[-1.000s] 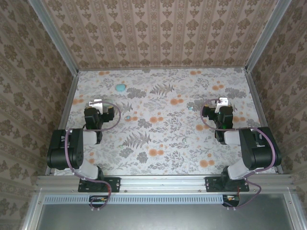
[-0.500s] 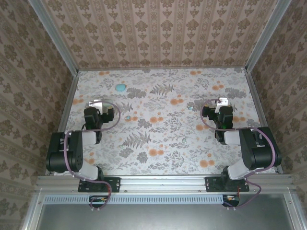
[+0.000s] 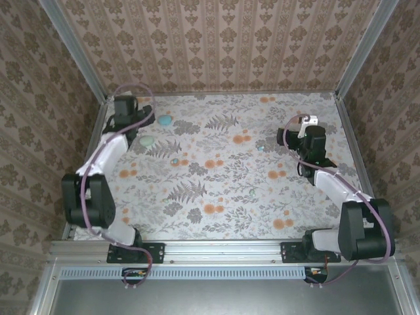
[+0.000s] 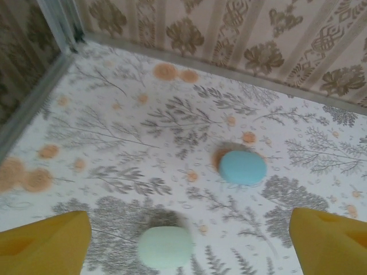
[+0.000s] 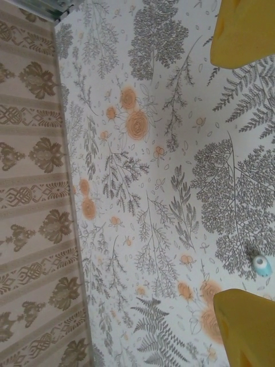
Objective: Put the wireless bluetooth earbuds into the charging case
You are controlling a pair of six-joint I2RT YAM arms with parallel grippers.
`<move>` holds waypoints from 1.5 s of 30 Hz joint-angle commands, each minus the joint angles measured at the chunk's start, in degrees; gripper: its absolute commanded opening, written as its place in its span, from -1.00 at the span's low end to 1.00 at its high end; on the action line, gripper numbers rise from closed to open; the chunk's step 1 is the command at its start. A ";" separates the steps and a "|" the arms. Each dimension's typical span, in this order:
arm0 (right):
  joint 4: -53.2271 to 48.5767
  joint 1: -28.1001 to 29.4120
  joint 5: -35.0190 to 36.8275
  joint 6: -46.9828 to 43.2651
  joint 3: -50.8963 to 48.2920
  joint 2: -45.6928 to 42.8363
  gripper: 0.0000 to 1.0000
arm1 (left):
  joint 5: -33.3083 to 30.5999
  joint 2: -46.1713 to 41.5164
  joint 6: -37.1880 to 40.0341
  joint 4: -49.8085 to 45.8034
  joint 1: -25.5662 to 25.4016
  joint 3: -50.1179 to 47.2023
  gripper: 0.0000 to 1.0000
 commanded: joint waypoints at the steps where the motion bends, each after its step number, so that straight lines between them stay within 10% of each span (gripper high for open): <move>1: -11.53 0.62 -1.82 4.65 2.74 -1.58 1.00 | -3.78 9.26 -10.16 -20.79 -3.54 12.02 0.76; 21: -16.34 2.03 -10.20 11.35 2.90 -5.42 1.00 | -9.00 46.34 -36.08 -43.46 -9.45 60.43 0.59; 45: -15.93 2.02 -14.44 11.82 2.01 -6.40 1.00 | -4.70 56.56 -45.45 -45.16 -6.55 69.42 0.69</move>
